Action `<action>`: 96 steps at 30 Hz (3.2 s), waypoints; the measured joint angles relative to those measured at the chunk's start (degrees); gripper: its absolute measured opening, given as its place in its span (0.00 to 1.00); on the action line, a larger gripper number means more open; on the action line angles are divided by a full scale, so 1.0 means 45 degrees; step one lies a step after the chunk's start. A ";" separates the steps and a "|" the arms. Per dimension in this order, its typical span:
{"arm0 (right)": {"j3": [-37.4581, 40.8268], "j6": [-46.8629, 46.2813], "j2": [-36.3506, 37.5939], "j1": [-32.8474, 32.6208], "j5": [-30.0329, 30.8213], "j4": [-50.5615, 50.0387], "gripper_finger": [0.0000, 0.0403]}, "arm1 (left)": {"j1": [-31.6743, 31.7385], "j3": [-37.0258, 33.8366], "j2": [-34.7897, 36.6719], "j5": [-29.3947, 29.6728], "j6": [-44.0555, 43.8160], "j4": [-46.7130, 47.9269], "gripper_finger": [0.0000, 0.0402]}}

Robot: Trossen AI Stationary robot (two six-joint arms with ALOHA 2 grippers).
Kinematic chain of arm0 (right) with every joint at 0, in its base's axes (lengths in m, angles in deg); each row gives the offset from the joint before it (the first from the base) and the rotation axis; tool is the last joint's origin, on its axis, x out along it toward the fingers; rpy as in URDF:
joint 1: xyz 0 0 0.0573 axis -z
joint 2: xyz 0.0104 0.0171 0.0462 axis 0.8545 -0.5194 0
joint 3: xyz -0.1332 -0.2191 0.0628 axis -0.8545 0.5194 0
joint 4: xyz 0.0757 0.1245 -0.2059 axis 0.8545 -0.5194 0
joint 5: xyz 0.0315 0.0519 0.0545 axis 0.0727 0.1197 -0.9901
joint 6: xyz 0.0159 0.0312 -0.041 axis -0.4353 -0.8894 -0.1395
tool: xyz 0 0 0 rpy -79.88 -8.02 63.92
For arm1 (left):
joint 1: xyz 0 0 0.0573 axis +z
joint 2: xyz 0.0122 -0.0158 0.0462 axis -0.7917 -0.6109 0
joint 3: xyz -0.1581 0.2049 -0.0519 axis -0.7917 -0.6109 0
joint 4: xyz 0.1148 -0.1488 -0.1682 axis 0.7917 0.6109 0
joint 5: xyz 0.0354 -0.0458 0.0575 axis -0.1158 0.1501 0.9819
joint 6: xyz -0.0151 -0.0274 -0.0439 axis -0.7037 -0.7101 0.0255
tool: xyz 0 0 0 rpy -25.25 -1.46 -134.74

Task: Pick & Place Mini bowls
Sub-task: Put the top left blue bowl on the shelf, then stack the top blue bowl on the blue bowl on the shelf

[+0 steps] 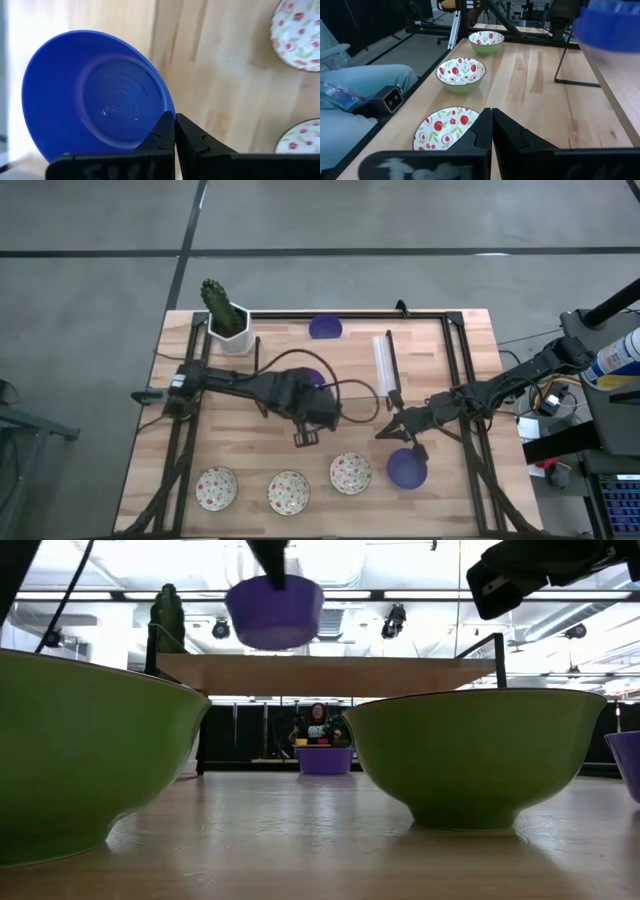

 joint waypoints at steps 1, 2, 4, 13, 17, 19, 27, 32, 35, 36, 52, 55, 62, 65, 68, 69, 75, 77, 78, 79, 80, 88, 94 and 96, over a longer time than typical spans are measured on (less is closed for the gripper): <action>0.0000 0.0072 -0.0053 0.0000 0.0004 0.0016 0.02 | -0.0008 -0.0290 0.0254 0.0270 -0.0042 -0.0030 0.00; 0.0005 0.0149 -0.0095 0.0000 0.0004 0.0010 0.02 | -0.0008 -0.0639 0.0521 0.0678 -0.0211 -0.0037 0.00; 0.0005 0.0181 -0.0199 0.0000 0.0018 0.0017 0.02 | 0.0092 -0.1387 0.1047 0.1097 -0.0414 -0.0009 0.00; 0.0024 0.0142 -0.0564 0.0000 0.0091 0.0053 0.02 | 0.1049 -0.4496 0.3020 0.0717 -0.0933 -0.0990 0.00; 0.0024 0.0201 -0.0553 0.0005 0.0094 0.0182 0.02 | 0.1616 -0.5044 0.3221 -0.0007 -0.0560 -0.1638 0.00; 0.0024 0.0247 -0.0535 0.0010 0.0096 0.0311 0.02 | 0.1805 -0.5121 0.3174 -0.0156 -0.0330 -0.1680 0.00; 0.0024 0.0565 -0.0535 0.0010 0.0099 0.0406 0.02 | 0.2005 -0.5121 0.3133 -0.0470 0.0349 -0.2391 0.00; 0.0024 0.0666 -0.0535 0.0010 0.0101 0.0411 0.02 | 0.2093 -0.5121 0.3088 -0.0753 0.0402 -0.2299 0.00; 0.0024 0.0666 -0.0535 0.0010 0.0101 0.0411 0.02 | 0.2093 -0.5121 0.3080 -0.0750 0.0402 -0.2302 0.00; 0.0024 0.0666 -0.0535 0.0010 0.0101 0.0411 0.02 | 0.2093 -0.5121 0.3080 -0.0750 0.0402 -0.2297 0.00; 0.0024 0.0673 -0.0530 0.0010 0.0101 0.0411 0.02 | 0.2098 -0.5114 0.3115 -0.0982 0.0319 -0.2386 0.17; 0.0024 0.0809 -0.0530 0.0010 0.0101 0.0418 0.02 | 0.2088 -0.4710 0.3124 -0.0998 0.0310 -0.2340 0.20; 0.0024 0.0844 -0.0530 0.0010 0.0123 0.0514 0.02 | 0.2063 -0.3564 0.3148 -0.0959 0.0124 -0.2502 0.23; 0.0024 0.0985 -0.0530 0.0049 0.0143 0.0893 0.02 | 0.1933 -0.3421 0.3253 -0.0778 0.0155 -0.2898 0.23; -0.0004 0.0998 -0.0508 0.0049 0.0160 0.1562 0.02 | 0.1629 -0.3457 0.3602 -0.0725 0.0459 -0.3711 0.23; -0.0093 0.1004 -0.0471 0.0048 0.0268 0.1533 0.02 | 0.1520 -0.3463 0.3710 -0.0664 0.0549 -0.4000 0.23; -0.0716 0.2254 -0.0438 0.0049 0.2285 0.1352 0.02 | 0.0994 -0.4437 0.4757 -0.0546 0.1523 -0.6716 0.23; -0.0944 0.2440 -0.0452 0.0179 0.3068 0.1351 0.02 | 0.0861 -0.5099 0.5232 -0.0546 0.1892 -0.7575 0.23; -0.1037 0.2500 -0.0445 0.0288 0.3319 0.1385 0.02 | 0.0808 -0.5520 0.5485 -0.0546 0.2007 -0.8025 0.23; -0.1108 0.2602 -0.0423 0.0443 0.3437 0.1391 0.03 | 0.0756 -0.5982 0.5760 -0.0546 0.2102 -0.8491 0.23; -0.1150 0.2741 -0.0423 0.0592 0.3475 0.1374 0.04 | 0.0700 -0.6522 0.6090 -0.0556 0.2200 -0.9016 0.23; -0.1709 0.2770 -0.0428 0.2154 0.3485 0.0781 0.22 | -0.0182 -1.0876 0.9505 -0.0569 0.2912 -1.3396 0.23; -0.2892 0.3560 -0.0428 0.3350 0.3370 0.0339 0.33 | -0.0629 -1.3692 1.1998 -0.0588 0.3579 -1.6024 0.23; -0.3572 0.3605 -0.0428 0.3750 0.3365 -0.0151 0.34 | -0.0694 -1.4375 1.2656 -0.0582 0.3564 -1.6492 0.23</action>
